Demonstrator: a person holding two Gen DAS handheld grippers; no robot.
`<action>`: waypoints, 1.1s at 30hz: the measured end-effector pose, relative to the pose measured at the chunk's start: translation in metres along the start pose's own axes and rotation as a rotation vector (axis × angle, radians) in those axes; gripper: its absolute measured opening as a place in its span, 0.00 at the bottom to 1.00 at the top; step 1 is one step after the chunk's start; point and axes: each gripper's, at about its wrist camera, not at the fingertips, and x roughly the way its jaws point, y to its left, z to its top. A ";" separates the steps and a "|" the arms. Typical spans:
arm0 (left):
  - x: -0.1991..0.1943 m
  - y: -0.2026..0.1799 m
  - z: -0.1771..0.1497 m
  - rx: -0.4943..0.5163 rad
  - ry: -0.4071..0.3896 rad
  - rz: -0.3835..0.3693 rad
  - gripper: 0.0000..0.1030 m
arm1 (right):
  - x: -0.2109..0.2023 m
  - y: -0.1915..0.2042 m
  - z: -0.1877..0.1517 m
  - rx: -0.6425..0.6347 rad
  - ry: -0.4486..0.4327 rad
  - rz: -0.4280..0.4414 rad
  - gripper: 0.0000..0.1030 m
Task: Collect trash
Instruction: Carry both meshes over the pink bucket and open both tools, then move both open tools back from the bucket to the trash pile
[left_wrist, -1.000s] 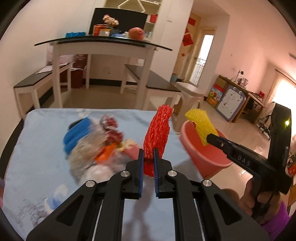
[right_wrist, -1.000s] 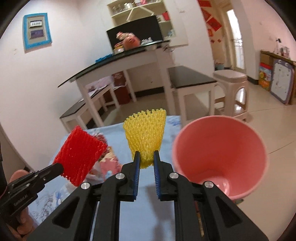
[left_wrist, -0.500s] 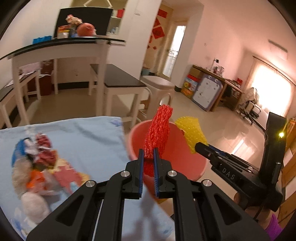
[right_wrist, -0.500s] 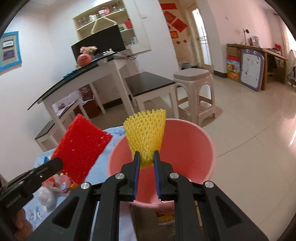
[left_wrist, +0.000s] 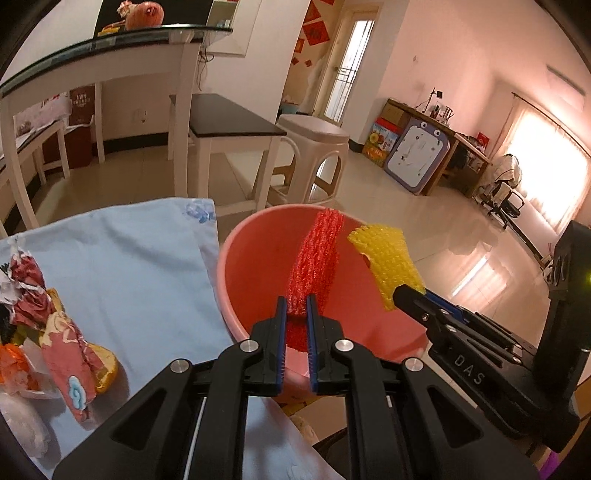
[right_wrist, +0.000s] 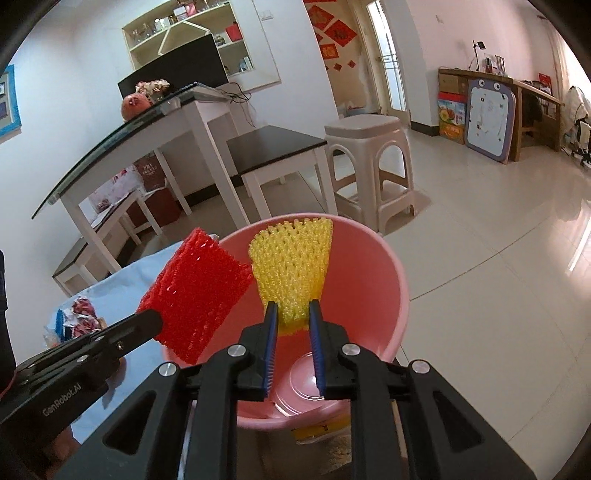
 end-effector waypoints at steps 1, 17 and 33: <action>0.002 0.001 0.001 -0.004 0.006 -0.004 0.10 | 0.002 0.002 0.000 0.004 0.002 -0.002 0.18; -0.001 0.005 0.001 -0.035 0.008 -0.042 0.43 | -0.001 0.000 -0.003 0.004 -0.002 -0.008 0.43; -0.053 0.021 0.002 -0.052 -0.088 -0.091 0.43 | -0.037 0.021 -0.008 -0.030 -0.045 0.007 0.43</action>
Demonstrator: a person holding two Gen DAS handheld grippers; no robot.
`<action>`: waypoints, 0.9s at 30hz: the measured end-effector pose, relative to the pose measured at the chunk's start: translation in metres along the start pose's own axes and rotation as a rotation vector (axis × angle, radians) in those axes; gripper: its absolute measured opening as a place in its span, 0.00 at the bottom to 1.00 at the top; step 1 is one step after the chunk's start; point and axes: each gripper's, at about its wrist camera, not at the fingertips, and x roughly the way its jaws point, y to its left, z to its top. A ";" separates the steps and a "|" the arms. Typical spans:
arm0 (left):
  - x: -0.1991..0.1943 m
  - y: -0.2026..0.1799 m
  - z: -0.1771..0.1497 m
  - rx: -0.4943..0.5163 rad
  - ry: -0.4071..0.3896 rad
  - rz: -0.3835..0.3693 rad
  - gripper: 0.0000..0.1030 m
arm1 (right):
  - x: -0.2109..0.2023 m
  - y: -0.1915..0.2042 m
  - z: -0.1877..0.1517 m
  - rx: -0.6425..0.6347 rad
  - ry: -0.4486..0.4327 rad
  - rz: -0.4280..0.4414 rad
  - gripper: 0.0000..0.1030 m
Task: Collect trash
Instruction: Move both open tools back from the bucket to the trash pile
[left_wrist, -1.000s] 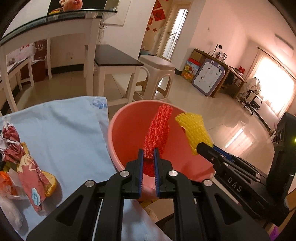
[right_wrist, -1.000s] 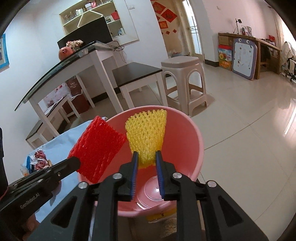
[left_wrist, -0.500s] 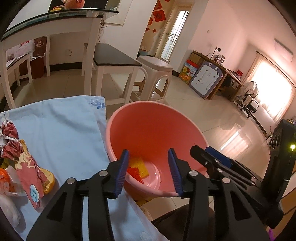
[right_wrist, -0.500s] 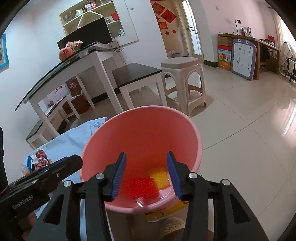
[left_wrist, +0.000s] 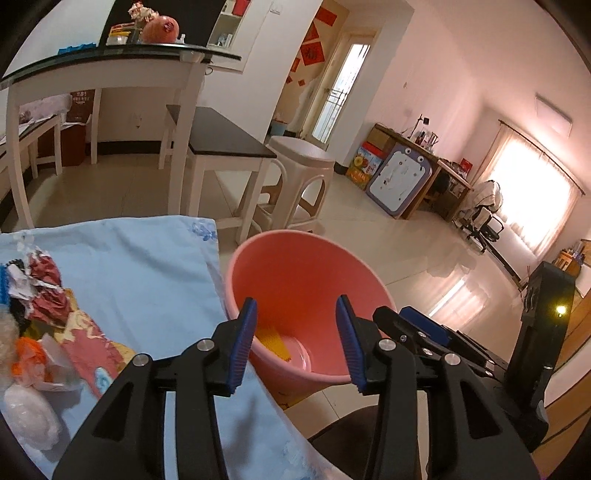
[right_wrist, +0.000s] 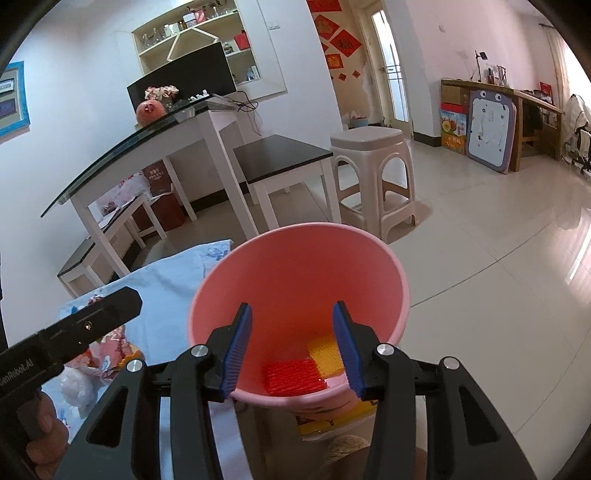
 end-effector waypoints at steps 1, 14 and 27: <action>-0.004 0.001 0.000 -0.002 -0.005 0.002 0.43 | -0.003 0.003 0.000 -0.005 -0.004 0.003 0.43; -0.074 0.028 -0.026 -0.011 -0.044 0.145 0.43 | -0.022 0.065 -0.010 -0.100 -0.005 0.112 0.46; -0.148 0.096 -0.074 -0.075 -0.099 0.312 0.43 | -0.019 0.127 -0.038 -0.176 0.046 0.226 0.52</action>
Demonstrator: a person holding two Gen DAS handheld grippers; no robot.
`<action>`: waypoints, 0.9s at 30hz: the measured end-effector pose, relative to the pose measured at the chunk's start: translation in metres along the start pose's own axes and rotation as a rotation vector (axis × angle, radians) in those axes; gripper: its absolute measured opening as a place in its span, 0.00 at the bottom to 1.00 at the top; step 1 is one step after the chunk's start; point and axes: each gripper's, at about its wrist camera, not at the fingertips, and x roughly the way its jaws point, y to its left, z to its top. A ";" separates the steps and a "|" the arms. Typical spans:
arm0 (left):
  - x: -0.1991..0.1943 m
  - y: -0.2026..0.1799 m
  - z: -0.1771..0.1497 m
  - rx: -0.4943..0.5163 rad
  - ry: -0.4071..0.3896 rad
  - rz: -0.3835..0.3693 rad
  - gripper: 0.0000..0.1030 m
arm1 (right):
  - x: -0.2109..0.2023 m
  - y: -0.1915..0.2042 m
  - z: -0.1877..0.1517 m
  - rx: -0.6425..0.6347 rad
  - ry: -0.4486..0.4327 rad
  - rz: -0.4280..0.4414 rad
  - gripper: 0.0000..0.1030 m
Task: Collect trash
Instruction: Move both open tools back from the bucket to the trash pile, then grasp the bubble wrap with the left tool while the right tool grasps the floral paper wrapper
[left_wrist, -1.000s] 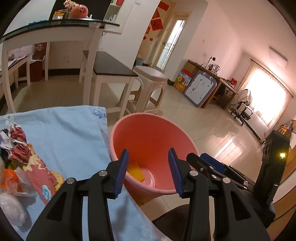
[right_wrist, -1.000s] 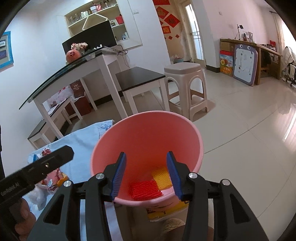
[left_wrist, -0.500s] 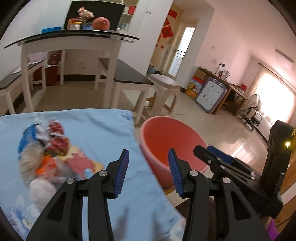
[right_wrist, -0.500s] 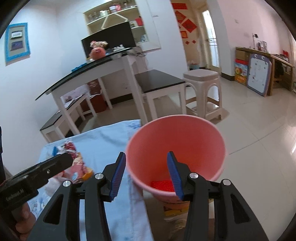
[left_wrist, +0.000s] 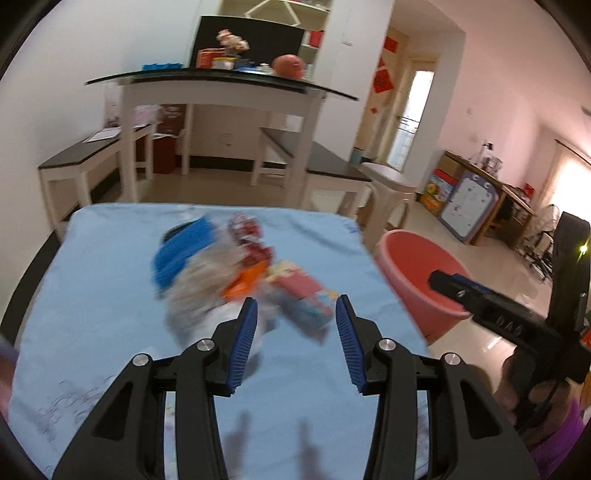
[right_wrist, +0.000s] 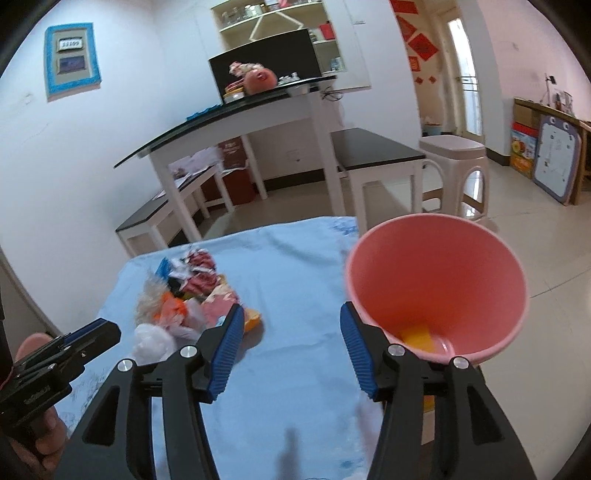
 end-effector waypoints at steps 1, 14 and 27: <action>0.000 0.008 -0.005 -0.008 0.004 0.008 0.43 | 0.002 0.002 0.000 -0.005 0.005 0.006 0.52; 0.017 0.070 -0.004 -0.136 0.037 0.107 0.43 | 0.029 0.025 -0.005 -0.035 0.060 0.062 0.53; 0.083 0.097 0.017 -0.168 0.138 0.068 0.43 | 0.044 0.039 -0.004 -0.069 0.079 0.118 0.60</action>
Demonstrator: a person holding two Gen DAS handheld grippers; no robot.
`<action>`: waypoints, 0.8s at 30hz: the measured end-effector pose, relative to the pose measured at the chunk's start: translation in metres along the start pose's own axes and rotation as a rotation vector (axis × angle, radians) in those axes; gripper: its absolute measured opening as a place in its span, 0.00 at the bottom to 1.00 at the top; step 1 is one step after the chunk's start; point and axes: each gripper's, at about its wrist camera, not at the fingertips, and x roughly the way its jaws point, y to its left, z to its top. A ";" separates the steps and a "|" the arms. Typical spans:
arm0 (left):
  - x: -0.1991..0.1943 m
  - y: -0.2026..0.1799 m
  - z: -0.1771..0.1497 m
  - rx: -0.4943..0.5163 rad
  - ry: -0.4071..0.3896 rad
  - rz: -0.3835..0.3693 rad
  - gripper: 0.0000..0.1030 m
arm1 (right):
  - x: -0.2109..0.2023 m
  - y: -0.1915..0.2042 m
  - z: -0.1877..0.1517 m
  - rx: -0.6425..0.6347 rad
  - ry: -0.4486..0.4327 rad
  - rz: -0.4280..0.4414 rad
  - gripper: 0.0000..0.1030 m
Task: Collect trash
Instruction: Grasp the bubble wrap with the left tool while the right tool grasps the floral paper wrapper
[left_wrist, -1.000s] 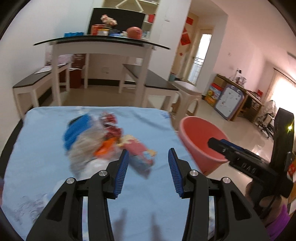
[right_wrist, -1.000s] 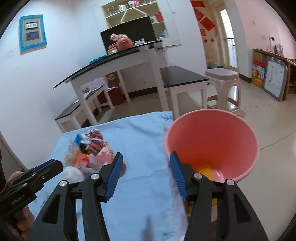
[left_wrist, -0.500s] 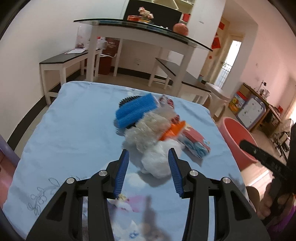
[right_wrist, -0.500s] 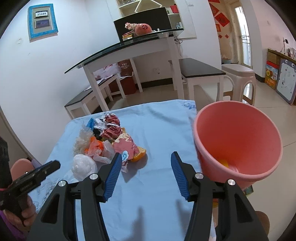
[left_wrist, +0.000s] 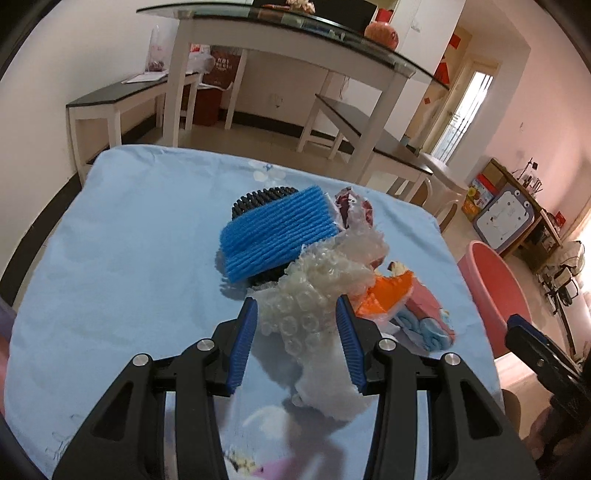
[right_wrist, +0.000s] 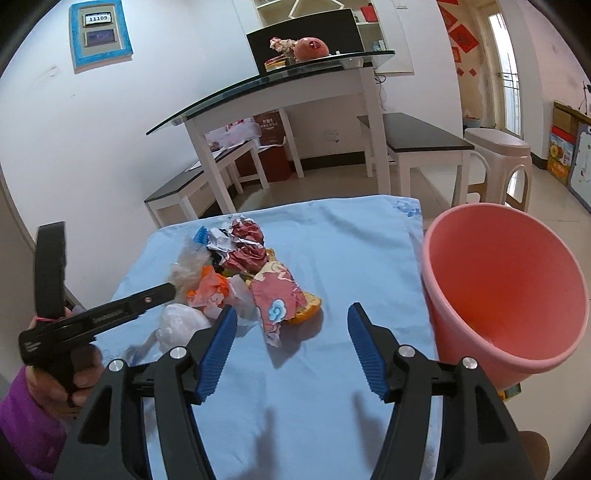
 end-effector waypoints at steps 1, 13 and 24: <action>0.003 0.001 0.000 0.001 0.003 -0.006 0.43 | 0.001 0.000 0.000 0.001 0.003 0.002 0.60; 0.006 0.000 -0.010 0.051 -0.015 -0.022 0.21 | 0.024 0.009 0.000 -0.010 0.054 0.007 0.60; -0.026 0.004 -0.012 0.018 -0.073 -0.040 0.17 | 0.045 0.019 0.004 -0.051 0.077 0.003 0.61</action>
